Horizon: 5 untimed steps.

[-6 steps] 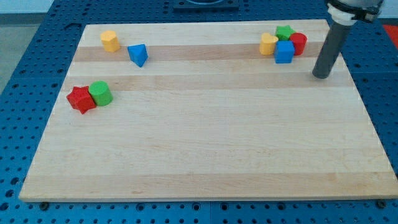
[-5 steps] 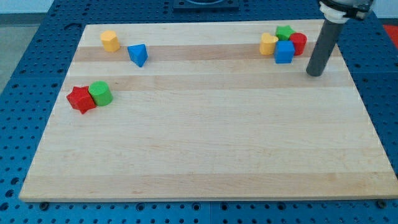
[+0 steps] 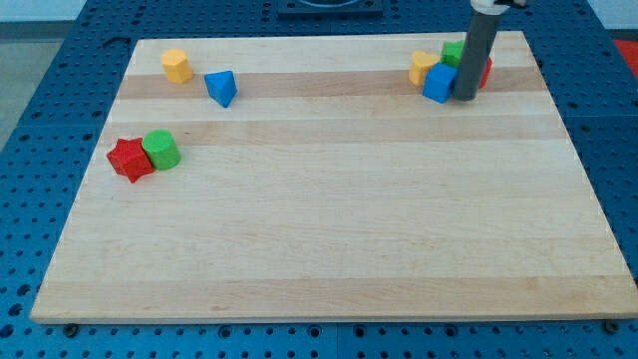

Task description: Push the blue cube along with yellow heart a bit up

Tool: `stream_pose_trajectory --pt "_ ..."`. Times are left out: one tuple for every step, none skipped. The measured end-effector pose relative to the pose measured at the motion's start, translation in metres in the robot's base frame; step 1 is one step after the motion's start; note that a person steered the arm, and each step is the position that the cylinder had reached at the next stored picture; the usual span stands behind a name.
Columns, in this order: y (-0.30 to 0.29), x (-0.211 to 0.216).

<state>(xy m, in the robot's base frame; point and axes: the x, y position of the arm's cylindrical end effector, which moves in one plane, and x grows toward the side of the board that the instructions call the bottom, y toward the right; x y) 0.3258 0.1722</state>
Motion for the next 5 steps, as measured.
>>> stream_pose_trajectory --pt "-0.014 0.0" --pt "-0.027 0.0" --pt "-0.04 0.0" --pt "-0.044 0.0" --pt "-0.012 -0.004"
